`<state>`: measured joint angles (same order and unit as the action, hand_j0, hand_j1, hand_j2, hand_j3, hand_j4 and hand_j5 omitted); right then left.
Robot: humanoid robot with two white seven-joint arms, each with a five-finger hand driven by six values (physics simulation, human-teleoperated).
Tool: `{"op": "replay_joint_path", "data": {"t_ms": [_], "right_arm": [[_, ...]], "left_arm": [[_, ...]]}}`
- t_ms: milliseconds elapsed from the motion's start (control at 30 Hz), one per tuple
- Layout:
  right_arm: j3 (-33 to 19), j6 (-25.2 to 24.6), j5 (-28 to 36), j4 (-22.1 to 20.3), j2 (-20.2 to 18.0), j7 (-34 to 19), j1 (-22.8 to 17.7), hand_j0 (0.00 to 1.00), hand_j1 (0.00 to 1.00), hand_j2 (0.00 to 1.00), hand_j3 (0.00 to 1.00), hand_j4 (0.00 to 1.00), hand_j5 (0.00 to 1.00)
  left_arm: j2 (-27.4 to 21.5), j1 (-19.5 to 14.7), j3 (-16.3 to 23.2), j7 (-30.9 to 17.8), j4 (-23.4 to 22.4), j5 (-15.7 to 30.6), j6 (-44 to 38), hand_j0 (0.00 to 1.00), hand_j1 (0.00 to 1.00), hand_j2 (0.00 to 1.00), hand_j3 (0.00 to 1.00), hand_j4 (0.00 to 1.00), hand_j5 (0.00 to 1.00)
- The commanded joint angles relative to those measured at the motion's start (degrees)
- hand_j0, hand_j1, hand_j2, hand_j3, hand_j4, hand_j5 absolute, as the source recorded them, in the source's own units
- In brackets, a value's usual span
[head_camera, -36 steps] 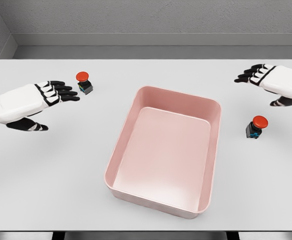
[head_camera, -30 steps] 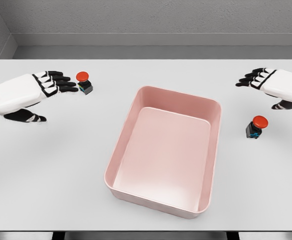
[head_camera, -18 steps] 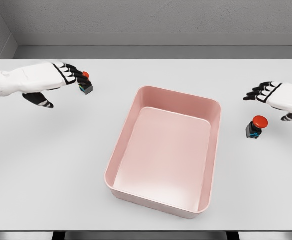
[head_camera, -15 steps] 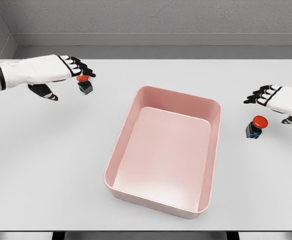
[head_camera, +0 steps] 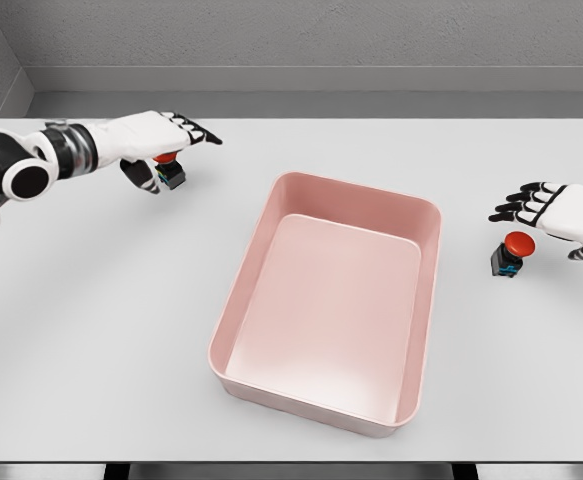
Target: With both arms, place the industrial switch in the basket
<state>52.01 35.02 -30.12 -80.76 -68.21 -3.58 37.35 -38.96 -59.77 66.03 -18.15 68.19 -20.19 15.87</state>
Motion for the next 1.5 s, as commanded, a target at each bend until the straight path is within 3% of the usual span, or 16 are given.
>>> {"op": "replay_joint_path", "data": {"t_ms": [0, 100, 167, 300, 600, 900, 1067, 1200, 1467], "right_arm": [[0.11, -0.02, 0.32, -0.54, -0.34, 0.06, 0.0, 1.0, 1.0, 1.0, 1.0, 1.0, 1.0], [0.19, -0.02, 0.32, -2.56, -0.25, 0.06, -0.97, 1.0, 1.0, 1.0, 1.0, 1.0, 1.0], [0.19, -0.02, 0.32, -3.0, -0.25, 0.06, -1.14, 1.0, 1.0, 1.0, 1.0, 1.0, 1.0], [0.02, -0.02, 0.5, -3.79, -0.16, 0.32, -1.14, 1.0, 1.0, 1.0, 1.0, 1.0, 1.0], [0.28, -0.02, 0.41, -5.02, -0.08, 0.06, -1.84, 1.0, 1.0, 1.0, 1.0, 1.0, 1.0], [-0.25, -0.02, -0.03, 0.43, 4.67, -0.29, -1.93, 1.0, 1.0, 1.0, 1.0, 1.0, 1.0], [-0.25, -0.02, -0.99, 2.01, 5.28, -0.29, -1.85, 1.0, 1.0, 1.0, 1.0, 1.0, 1.0], [-0.33, -0.02, -1.87, 1.83, 5.28, -0.2, -1.85, 0.88, 0.88, 0.88, 0.88, 0.88, 0.88], [0.02, -0.02, -2.14, 0.34, 5.11, -0.29, -2.11, 0.87, 0.87, 0.87, 0.87, 0.87, 0.87]], "left_arm": [[-0.15, -0.09, 0.77, 0.05, -0.34, -0.37, -0.66, 1.0, 1.0, 1.0, 1.0, 1.0, 1.0], [-1.2, -0.18, 1.04, 0.05, -0.52, -0.9, -0.66, 1.0, 1.0, 1.0, 1.0, 1.0, 1.0], [-0.94, -0.26, 0.95, 0.05, -4.47, -1.6, -0.66, 0.99, 0.99, 0.99, 0.99, 0.99, 0.99], [-0.33, -0.53, 0.95, 0.05, -4.82, -1.69, -1.36, 0.93, 0.93, 0.93, 0.93, 0.93, 0.93], [5.04, -1.58, 1.04, 0.14, -7.29, -5.91, -3.65, 0.89, 0.89, 0.89, 0.89, 0.89, 0.89], [4.33, -1.49, 1.12, 0.14, -7.2, -6.0, -3.56, 0.83, 0.83, 0.83, 0.83, 0.83, 0.83], [4.51, -1.58, 1.12, 0.05, -8.25, -6.0, -3.56, 0.83, 0.83, 0.83, 0.83, 0.83, 0.83], [4.77, -1.49, 1.47, 0.05, -8.34, -6.7, -3.65, 0.83, 0.83, 0.83, 0.83, 0.83, 0.83], [4.86, -1.49, 1.91, 0.05, -8.95, -6.79, -3.65, 0.8, 0.8, 0.8, 0.8, 0.8, 0.8]]}}
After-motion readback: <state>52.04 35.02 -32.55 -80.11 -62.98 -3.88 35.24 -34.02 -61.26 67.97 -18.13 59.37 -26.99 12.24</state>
